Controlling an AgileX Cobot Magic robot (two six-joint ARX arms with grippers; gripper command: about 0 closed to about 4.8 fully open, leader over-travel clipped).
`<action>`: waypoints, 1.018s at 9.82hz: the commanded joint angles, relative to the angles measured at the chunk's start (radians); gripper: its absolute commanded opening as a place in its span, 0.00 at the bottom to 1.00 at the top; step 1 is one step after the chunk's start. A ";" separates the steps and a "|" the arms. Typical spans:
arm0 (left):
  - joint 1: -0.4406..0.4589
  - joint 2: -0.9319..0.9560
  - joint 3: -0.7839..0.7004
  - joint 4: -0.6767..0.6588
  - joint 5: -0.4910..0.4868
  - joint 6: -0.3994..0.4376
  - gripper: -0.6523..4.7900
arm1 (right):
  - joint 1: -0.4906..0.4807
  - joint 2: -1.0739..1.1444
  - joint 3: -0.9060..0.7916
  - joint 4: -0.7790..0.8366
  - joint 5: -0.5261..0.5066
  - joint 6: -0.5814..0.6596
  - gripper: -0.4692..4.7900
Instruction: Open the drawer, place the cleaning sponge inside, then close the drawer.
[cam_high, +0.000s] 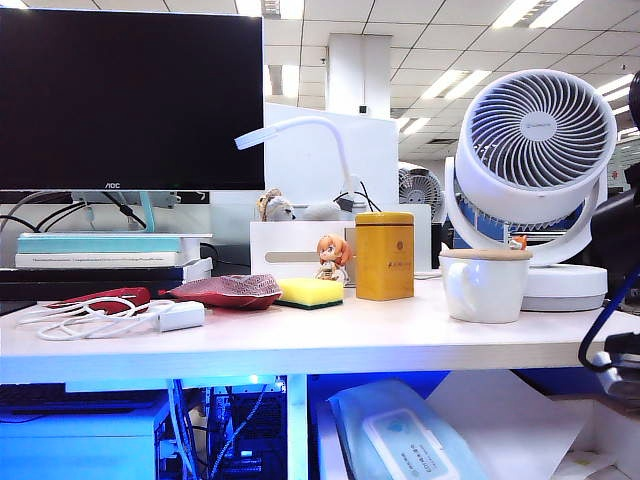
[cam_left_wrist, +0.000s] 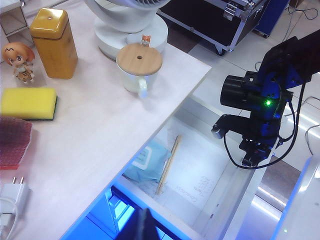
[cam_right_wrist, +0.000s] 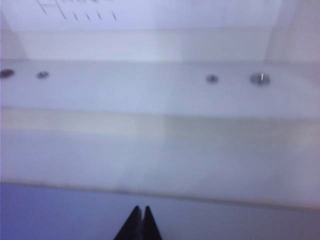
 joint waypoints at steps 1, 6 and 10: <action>0.000 -0.002 0.005 0.010 0.004 0.004 0.11 | 0.001 -0.067 0.024 0.079 0.008 -0.002 0.08; 0.000 -0.002 0.005 0.051 -0.040 0.003 0.11 | 0.001 -0.357 0.111 0.288 -0.027 -0.010 0.08; 0.000 0.011 0.005 0.116 -0.078 0.003 0.11 | 0.003 -0.760 0.122 0.356 -0.035 -0.009 0.08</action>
